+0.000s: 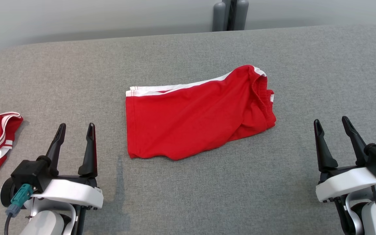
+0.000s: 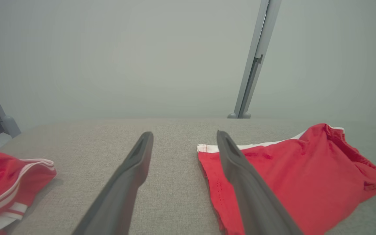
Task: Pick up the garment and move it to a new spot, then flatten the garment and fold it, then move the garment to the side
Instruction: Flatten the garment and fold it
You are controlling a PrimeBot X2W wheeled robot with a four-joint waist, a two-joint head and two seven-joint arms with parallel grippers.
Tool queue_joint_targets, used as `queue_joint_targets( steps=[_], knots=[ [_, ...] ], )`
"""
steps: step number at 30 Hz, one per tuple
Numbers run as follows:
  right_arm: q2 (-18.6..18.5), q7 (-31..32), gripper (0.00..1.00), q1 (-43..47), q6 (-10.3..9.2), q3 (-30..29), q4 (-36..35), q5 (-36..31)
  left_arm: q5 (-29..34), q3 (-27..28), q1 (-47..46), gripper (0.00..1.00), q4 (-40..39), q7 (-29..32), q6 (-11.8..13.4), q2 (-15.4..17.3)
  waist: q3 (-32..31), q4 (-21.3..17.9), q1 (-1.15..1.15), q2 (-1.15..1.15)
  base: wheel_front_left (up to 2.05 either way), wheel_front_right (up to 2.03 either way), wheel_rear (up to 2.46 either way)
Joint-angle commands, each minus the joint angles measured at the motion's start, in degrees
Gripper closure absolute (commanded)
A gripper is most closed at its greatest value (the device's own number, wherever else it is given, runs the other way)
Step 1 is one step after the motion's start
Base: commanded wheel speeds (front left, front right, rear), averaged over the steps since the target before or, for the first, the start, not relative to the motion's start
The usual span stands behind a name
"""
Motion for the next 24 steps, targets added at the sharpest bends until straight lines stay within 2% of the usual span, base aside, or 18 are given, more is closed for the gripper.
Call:
queue_joint_targets(
  steps=[1, 5, 10, 20, 24],
  knots=[
    [-0.3, 0.26, 0.0, 0.03, -0.04, -0.16, -0.31, -0.49, -0.09, 0.1, 0.09, 0.0, -0.21, -0.16, 0.24, 0.3, 0.13, 0.02, 0.0, 0.0, 0.0, 0.0, 0.0],
    [-0.27, 0.99, 0.0, -2.81, -0.04, 0.39, 0.67, -0.62, -0.11, -0.04, -0.92, 0.0, -0.57, 0.07, 0.2, 0.2, 1.22, 0.08, 0.0, 0.0, 0.0, 0.0, 0.0],
    [-0.29, 1.64, 0.0, -8.63, -0.04, 2.49, 5.82, 0.3, 0.4, -1.09, -2.73, 0.0, -0.44, 0.3, -0.74, -0.42, 3.3, 1.3, 0.0, 0.0, 0.0, 0.0, 0.0],
    [-0.33, -1.03, 0.0, -19.22, -0.04, 5.96, 23.87, 4.6, 0.97, -2.98, -6.91, 0.0, 1.44, -0.25, -2.86, -2.78, 7.69, 4.28, 0.0, 0.0, 0.0, 0.0, 0.0],
    [-0.3, -2.73, 0.0, -22.2, -0.04, 6.78, 31.12, 8.65, 1.16, -3.27, -8.19, 0.0, 2.87, -0.56, -3.88, -3.25, 8.53, 4.63, 0.0, 0.0, 0.0, 0.0, 0.0]
  ],
)
